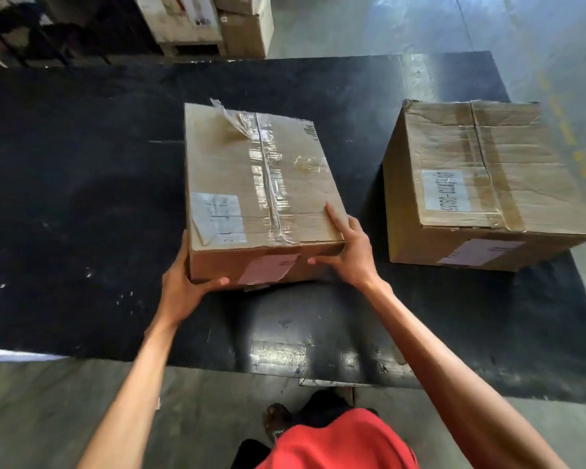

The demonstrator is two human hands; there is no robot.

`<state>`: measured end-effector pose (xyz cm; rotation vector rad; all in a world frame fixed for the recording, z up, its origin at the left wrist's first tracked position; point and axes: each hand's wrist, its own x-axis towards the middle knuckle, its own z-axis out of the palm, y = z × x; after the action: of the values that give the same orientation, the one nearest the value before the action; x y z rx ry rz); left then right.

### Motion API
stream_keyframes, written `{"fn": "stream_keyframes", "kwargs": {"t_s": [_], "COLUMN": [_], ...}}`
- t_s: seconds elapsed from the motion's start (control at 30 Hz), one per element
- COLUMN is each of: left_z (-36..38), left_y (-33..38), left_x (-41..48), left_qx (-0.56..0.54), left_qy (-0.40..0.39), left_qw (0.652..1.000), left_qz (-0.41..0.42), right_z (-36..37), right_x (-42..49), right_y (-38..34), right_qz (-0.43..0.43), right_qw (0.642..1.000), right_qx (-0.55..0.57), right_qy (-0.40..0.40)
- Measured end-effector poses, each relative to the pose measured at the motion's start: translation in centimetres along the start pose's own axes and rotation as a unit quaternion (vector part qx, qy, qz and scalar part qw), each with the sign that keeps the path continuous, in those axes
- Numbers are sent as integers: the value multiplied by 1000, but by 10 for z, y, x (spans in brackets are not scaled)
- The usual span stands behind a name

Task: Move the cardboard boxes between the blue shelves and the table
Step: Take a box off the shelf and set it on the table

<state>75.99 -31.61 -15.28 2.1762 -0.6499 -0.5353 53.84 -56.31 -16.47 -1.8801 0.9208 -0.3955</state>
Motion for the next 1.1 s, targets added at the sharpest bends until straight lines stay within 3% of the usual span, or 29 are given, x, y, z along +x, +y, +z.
{"fn": "stream_keyframes", "kwargs": {"t_s": [0.17,0.4,0.53,0.63,0.87,1.1], "left_z": [59,83,88,93,108,122], "left_y": [9,43,53,59,79,99], "left_x": [10,8,5,9,45,74], "left_qx": [-67,-75,-12,23,35,39], "left_qy": [-45,-58,-40,-37,-35,-46], "left_qw": [995,995,994,995,995,994], "left_qz": [-53,44,97,90,92,94], "right_z": [-35,-56,-50,-51,-82,-113], "right_x": [-23,-52,-44,-38,-3,25], "right_y": [-1,13,13,14,18,25], "right_qz": [24,35,-27,-49,-51,-53], "right_qw": [990,969,905,863,838,854], "right_qx": [-127,-237,-424,-503,-542,-514], "right_qy": [51,63,31,0,-26,-60]}}
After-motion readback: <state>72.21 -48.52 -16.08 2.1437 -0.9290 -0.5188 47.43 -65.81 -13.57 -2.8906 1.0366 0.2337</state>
